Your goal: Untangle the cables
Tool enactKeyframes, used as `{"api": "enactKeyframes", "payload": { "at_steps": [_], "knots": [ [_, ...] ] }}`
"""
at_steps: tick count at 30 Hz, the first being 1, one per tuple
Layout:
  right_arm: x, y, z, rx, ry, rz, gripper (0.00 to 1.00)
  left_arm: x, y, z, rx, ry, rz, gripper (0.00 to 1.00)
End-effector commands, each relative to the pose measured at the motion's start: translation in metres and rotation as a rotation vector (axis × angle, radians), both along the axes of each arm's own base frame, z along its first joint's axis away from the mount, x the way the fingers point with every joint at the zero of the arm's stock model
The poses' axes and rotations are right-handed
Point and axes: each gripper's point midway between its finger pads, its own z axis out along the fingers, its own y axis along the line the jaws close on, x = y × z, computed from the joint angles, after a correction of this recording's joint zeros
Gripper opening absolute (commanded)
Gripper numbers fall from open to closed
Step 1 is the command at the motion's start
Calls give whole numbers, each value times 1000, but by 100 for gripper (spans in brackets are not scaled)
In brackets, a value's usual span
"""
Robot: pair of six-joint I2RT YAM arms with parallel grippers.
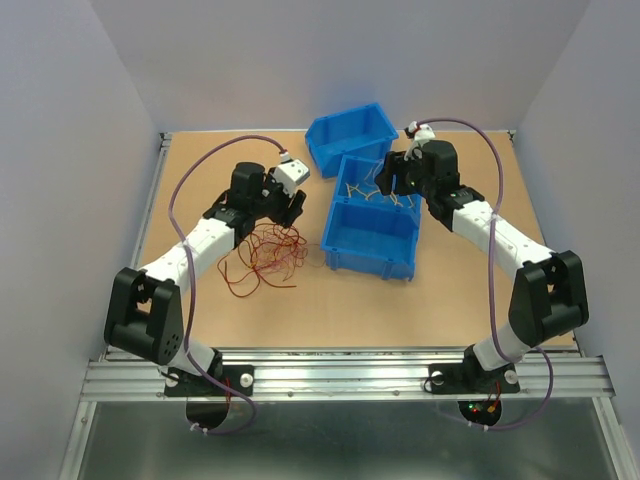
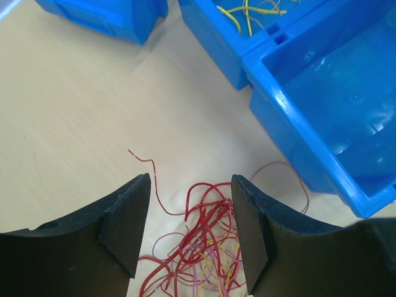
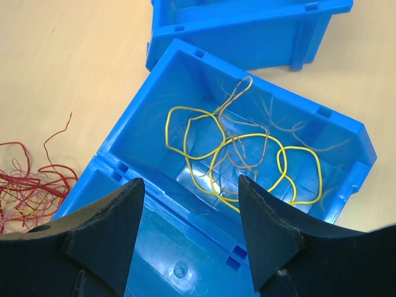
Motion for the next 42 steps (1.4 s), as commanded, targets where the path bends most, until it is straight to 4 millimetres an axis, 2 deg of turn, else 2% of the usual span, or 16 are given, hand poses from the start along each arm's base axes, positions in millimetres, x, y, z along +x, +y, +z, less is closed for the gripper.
{"api": "enactKeyframes", "payload": {
  "at_steps": [1, 4, 9, 13, 15, 18, 25, 26, 28, 32, 37, 38, 39, 40, 42],
  "knots": [
    [-1, 6, 0, -7, -25, 36, 67, -2, 2, 2, 111, -15, 16, 63],
    [-1, 6, 0, -7, -25, 37, 67, -9, 8, -6, 160, 0, 15, 61],
    [-3, 6, 1, -7, -27, 39, 68, -10, 32, -15, 250, -4, 103, 58],
    [-2, 7, 3, -3, -32, 38, 68, -9, 51, -28, 314, 27, 188, 49],
    [-1, 6, 3, -1, -30, 27, 68, -10, 53, -34, 329, 46, 194, 44],
    [0, 6, 2, 2, -28, 26, 68, -14, 53, -44, 346, 80, 175, 31],
    [1, 7, 2, 8, -27, 29, 68, -22, 44, -67, 361, 174, 105, 26],
    [2, 7, 1, 7, -26, 29, 68, -23, 43, -68, 362, 178, 98, 23],
    [2, 7, 0, 6, -25, 29, 68, -23, 43, -69, 364, 182, 95, 0],
    [3, 8, 1, 6, -27, 29, 68, -21, 44, -67, 362, 170, 101, 0],
    [0, 12, 1, 13, -29, 61, 68, -19, 43, -44, 308, 108, 114, 0],
    [0, 13, 2, 16, -29, 70, 68, -19, 41, -39, 291, 100, 106, 3],
    [-1, 16, 2, 19, -29, 86, 68, -19, 41, -36, 276, 92, 101, 13],
    [-1, 17, 2, 21, -32, 90, 68, -20, 41, -28, 255, 78, 97, 31],
    [-1, 18, 2, 24, -32, 94, 68, -25, 37, -17, 216, 55, 59, 46]
  ]
}}
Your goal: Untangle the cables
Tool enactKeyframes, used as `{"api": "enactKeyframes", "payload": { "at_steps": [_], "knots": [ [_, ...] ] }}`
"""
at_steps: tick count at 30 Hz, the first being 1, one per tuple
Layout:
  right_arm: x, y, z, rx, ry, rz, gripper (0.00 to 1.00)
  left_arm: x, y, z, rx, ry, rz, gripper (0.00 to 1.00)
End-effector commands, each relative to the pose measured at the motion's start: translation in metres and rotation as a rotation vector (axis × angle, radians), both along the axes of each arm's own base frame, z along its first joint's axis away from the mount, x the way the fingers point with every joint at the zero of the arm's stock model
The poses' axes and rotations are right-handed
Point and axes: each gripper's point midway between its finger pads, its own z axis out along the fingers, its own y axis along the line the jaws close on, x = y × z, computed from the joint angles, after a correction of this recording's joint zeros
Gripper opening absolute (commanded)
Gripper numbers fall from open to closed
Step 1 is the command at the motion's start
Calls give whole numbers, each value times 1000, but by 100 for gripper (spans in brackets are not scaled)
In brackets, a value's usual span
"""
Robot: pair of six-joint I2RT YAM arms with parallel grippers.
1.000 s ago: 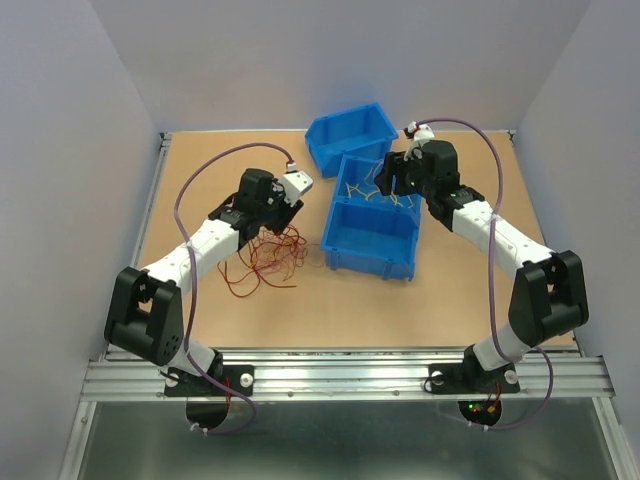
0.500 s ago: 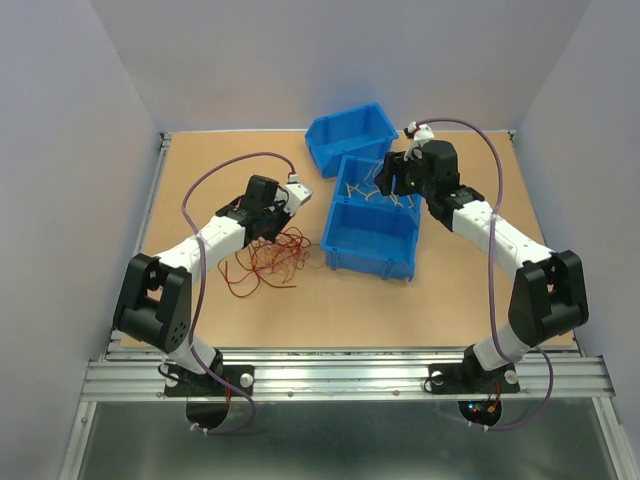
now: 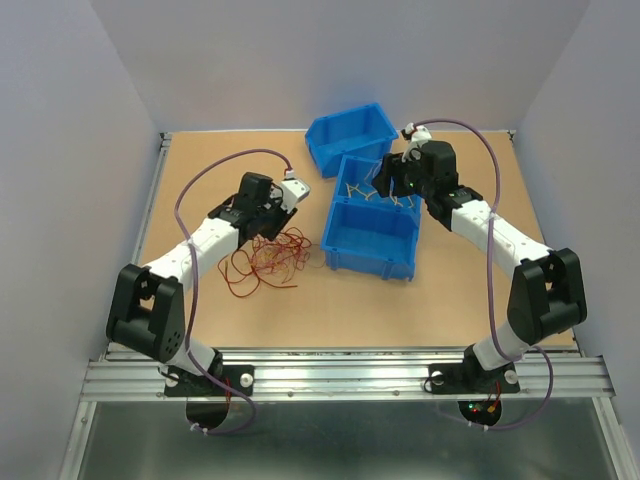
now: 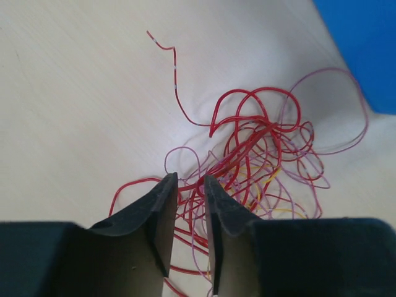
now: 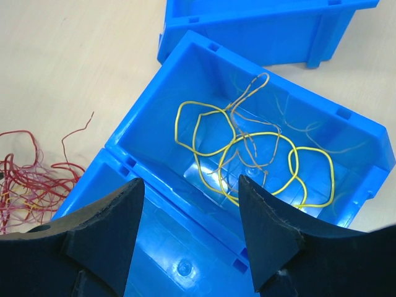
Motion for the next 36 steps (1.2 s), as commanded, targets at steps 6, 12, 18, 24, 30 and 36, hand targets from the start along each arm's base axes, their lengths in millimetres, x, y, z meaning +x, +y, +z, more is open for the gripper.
{"api": "enactKeyframes", "payload": {
  "at_steps": [6, 12, 18, 24, 30, 36],
  "knots": [
    [2, 9, 6, 18, -41, 40, 68, -11, -19, 33, -110, -60, -147, 56],
    [2, 10, 7, 24, -42, 47, 68, -5, -37, 19, -94, -51, -199, 56],
    [2, 10, 6, 20, -45, 49, 68, -15, -59, 10, -82, -68, -282, 57],
    [2, 10, 6, 19, -45, 50, 68, -11, -55, -20, -4, -19, -261, 52],
    [-1, 9, 6, 13, -51, 52, 68, 0, -52, -30, 35, -17, -224, 37],
    [-2, 9, 7, 14, -56, 55, 68, 0, -51, -19, 25, -34, -215, 0]
  ]
}}
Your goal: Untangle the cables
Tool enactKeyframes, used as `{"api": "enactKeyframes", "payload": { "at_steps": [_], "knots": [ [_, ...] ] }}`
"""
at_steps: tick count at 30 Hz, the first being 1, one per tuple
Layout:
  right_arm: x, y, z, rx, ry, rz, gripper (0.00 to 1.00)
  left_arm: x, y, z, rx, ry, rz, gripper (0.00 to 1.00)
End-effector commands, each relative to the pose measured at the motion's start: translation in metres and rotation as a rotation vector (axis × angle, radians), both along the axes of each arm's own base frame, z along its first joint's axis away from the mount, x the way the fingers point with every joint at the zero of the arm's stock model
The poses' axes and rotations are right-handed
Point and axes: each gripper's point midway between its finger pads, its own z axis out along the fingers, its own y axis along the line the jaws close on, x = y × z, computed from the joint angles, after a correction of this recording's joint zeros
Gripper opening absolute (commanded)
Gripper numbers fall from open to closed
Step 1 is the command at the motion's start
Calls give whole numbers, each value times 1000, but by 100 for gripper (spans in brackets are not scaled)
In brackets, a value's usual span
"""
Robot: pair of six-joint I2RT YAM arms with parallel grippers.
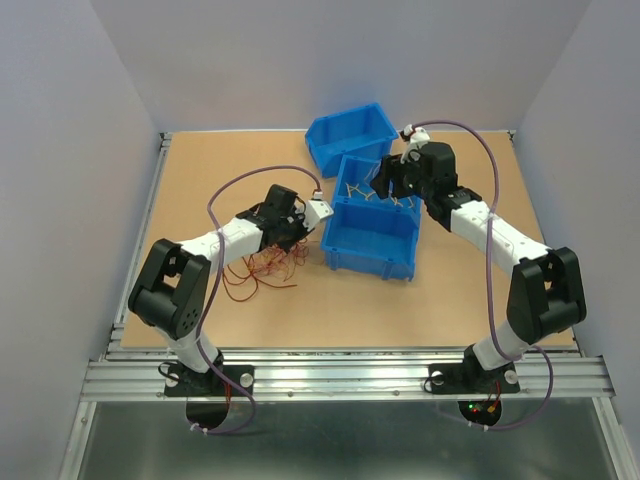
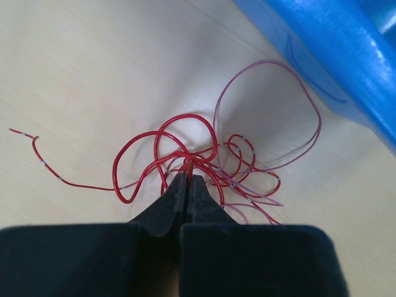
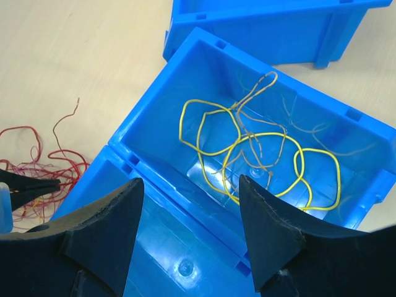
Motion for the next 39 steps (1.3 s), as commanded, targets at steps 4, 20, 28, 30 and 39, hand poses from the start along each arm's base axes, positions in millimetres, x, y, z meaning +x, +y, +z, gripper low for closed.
{"api": "enactKeyframes", "payload": {
  "at_steps": [4, 20, 28, 30, 39],
  "knots": [
    [-11, 20, 13, 33, -71, 148, 68, 18, -2, 70, -106, -199, 56, 0],
    [-149, 164, 78, 260, -630, 967, 77, -14, -5, 272, -573, -425, -7, 0],
    [-116, 192, 97, 373, -761, 633, 77, -24, -8, 278, -580, -396, -42, 0],
    [-107, 199, 88, 373, -758, 610, 77, -30, -6, 286, -582, -410, -50, 0],
    [-87, 240, 61, 387, -721, 605, 60, -61, 0, 378, -681, -511, -84, 0]
  ]
}}
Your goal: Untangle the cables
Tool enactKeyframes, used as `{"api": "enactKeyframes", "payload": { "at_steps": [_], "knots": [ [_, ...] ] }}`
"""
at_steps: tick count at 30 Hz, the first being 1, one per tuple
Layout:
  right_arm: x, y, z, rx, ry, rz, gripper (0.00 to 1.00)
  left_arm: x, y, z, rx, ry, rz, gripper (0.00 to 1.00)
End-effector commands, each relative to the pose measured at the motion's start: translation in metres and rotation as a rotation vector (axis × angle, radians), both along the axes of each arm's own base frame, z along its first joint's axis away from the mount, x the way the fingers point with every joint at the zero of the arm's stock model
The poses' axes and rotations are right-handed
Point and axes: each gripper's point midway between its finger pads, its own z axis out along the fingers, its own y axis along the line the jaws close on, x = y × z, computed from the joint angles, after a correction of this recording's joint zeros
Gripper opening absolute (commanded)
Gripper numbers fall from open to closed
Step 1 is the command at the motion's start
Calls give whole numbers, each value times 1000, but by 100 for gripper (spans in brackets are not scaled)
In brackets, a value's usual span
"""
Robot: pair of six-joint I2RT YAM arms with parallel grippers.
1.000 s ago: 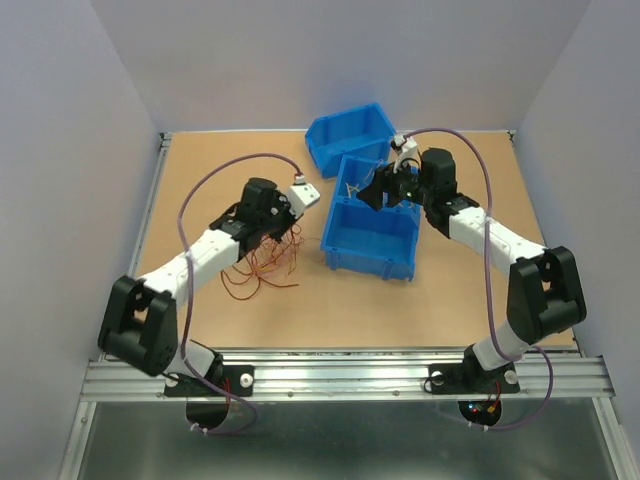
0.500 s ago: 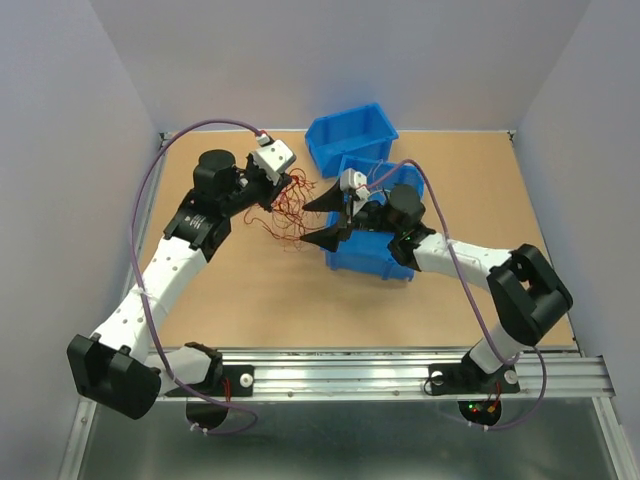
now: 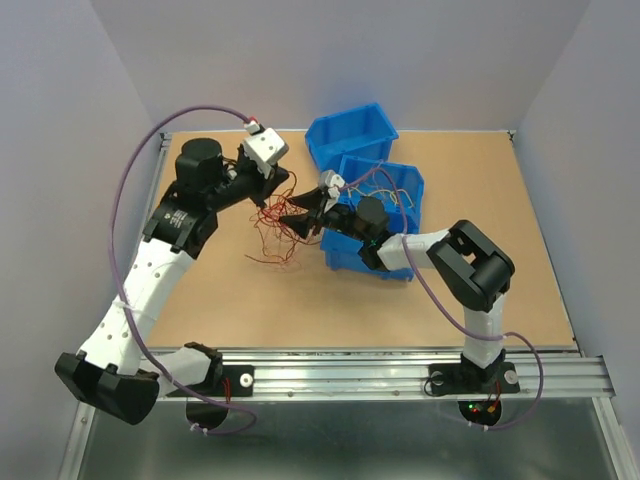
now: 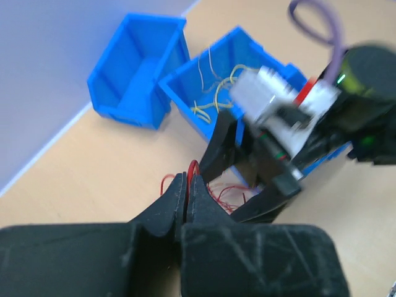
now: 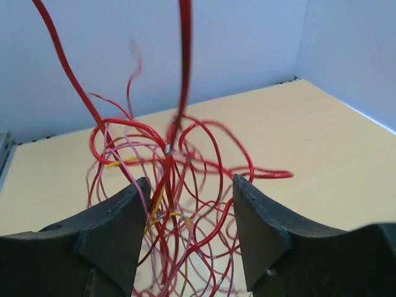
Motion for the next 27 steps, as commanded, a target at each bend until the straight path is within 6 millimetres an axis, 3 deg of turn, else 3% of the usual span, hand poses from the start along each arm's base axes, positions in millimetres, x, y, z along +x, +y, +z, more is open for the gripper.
{"api": "enactKeyframes", "payload": {
  "at_steps": [1, 2, 3, 5, 6, 7, 8, 11, 12, 13, 16, 18, 20, 21, 22, 23, 24, 26, 27],
  "knots": [
    [3, 23, 43, 113, -104, 6, 58, -32, 2, 124, -148, -213, -46, 0],
    [2, 26, 42, 112, -101, 18, 57, -35, 3, 140, -176, -222, -39, 0],
    [-2, 33, 40, 110, -100, 36, 55, -43, 11, 182, -217, -300, -14, 0],
    [0, 42, 34, 99, -89, 47, 51, -44, 19, 220, -275, -357, 36, 0],
    [-2, 47, 31, 96, -84, 53, 42, -57, 34, 266, -331, -455, 86, 0],
    [-1, 50, 27, 91, -78, 51, 37, -54, 39, 285, -359, -492, 116, 0],
    [1, 54, 24, 90, -73, 54, 33, -75, 59, 332, -436, -607, 174, 0],
    [2, 59, 17, 86, -61, 74, 30, -87, 86, 384, -522, -748, 277, 0],
    [1, 62, 14, 83, -56, 84, 29, -98, 105, 408, -572, -835, 344, 0],
    [1, 63, 14, 83, -56, 86, 29, -102, 114, 417, -589, -873, 382, 0],
    [1, 66, 9, 67, -65, 95, 28, -113, 152, 436, -647, -1008, 560, 0],
    [2, 66, 6, 36, -95, 82, 32, -113, 178, 436, -696, -1063, 705, 0],
    [16, 57, 3, 18, -86, -12, 36, -107, 184, 427, -666, -1077, 762, 0],
    [20, 52, 3, 15, -87, -51, 43, -102, 178, 422, -641, -1073, 742, 0],
    [20, 46, 15, 27, -103, -75, 47, -88, 166, 403, -579, -1033, 706, 0],
    [19, 41, 10, 4, -117, -87, 52, -79, 155, 391, -531, -1016, 665, 0],
    [16, 39, 13, 4, -124, -84, 57, -57, 136, 363, -469, -963, 612, 0],
    [4, 35, 22, 7, -140, -49, 64, -51, 130, 341, -466, -921, 593, 0],
    [0, 34, 25, 9, -143, -40, 69, -37, 123, 317, -434, -873, 584, 0]
  ]
}}
